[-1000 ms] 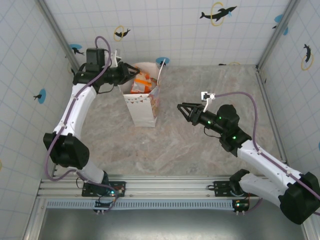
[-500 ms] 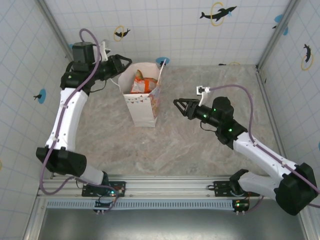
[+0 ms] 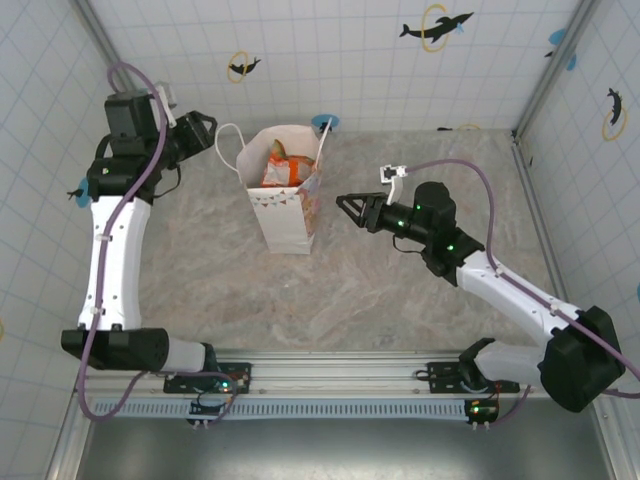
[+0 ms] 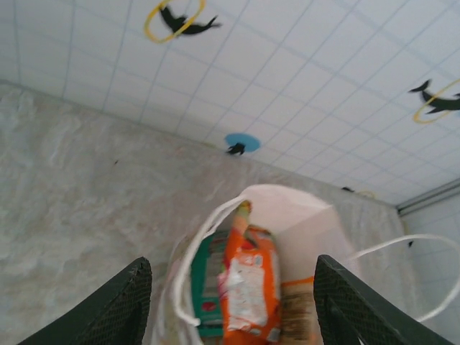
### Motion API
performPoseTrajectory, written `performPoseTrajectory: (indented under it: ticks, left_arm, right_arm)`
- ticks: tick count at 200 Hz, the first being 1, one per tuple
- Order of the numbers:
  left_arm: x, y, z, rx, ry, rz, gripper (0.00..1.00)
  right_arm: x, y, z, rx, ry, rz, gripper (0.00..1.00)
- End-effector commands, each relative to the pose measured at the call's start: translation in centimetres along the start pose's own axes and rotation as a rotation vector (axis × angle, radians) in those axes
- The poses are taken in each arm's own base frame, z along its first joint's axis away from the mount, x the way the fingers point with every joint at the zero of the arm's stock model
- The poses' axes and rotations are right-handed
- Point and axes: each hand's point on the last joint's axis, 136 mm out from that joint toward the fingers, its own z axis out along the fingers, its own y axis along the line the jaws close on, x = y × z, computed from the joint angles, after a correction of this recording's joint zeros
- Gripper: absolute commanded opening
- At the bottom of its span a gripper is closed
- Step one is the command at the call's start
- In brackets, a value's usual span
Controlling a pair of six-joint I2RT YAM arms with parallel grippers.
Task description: Place the snacks into the paper bag
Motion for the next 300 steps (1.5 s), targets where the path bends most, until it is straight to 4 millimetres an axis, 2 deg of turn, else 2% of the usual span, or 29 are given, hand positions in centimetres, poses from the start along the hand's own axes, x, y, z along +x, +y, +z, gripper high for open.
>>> performPoseTrajectory:
  ticks: [1, 48, 76, 89, 108, 133, 162, 220, 273, 286, 300]
  left_arm:
    - [1.8, 1.4, 1.9, -0.020, 0.069, 0.005, 0.62]
    - [3.9, 1.7, 5.4, 0.041, 0.157, -0.018, 0.60]
    - [3.9, 0.9, 6.5, 0.108, 0.171, -0.019, 0.51]
    - [3.8, 0.0, 6.6, 0.157, 0.175, -0.019, 0.37]
    - [3.4, -0.7, 6.5, 0.195, 0.168, -0.019, 0.00]
    - [2.9, -1.2, 6.0, 0.211, 0.153, -0.011, 0.00]
    - [3.0, -1.3, 5.9, 0.211, 0.159, -0.010, 0.00]
    - [2.4, -1.9, 5.5, 0.228, 0.155, -0.007, 0.00]
    - [1.7, -2.3, 5.0, 0.228, 0.137, -0.006, 0.00]
    - [1.7, -2.2, 5.0, 0.226, 0.135, -0.007, 0.00]
    - [1.7, -2.3, 5.0, 0.230, 0.136, -0.010, 0.00]
  right_arm:
    - [-1.3, 1.7, 0.2, -0.044, -0.020, -0.031, 0.47]
    - [-1.2, 1.6, 0.0, -0.035, -0.027, -0.027, 0.48]
    - [-1.0, 1.4, 0.1, -0.030, -0.029, -0.023, 0.48]
    - [-1.2, 1.4, 0.2, -0.031, -0.030, -0.026, 0.49]
    - [-1.5, 1.7, 0.7, -0.046, -0.026, -0.035, 0.49]
    - [-2.9, 1.8, 1.8, -0.057, -0.031, -0.034, 0.52]
    - [-5.2, 0.8, 3.3, -0.050, -0.055, 0.001, 0.57]
    - [-9.9, -0.2, 6.0, -0.087, -0.112, 0.059, 0.58]
    - [-12.5, 0.6, 9.3, -0.197, -0.107, 0.115, 0.57]
    - [-13.0, 0.7, 10.0, -0.211, -0.101, 0.118, 0.50]
    - [-13.7, 1.1, 10.5, -0.219, -0.095, 0.119, 0.28]
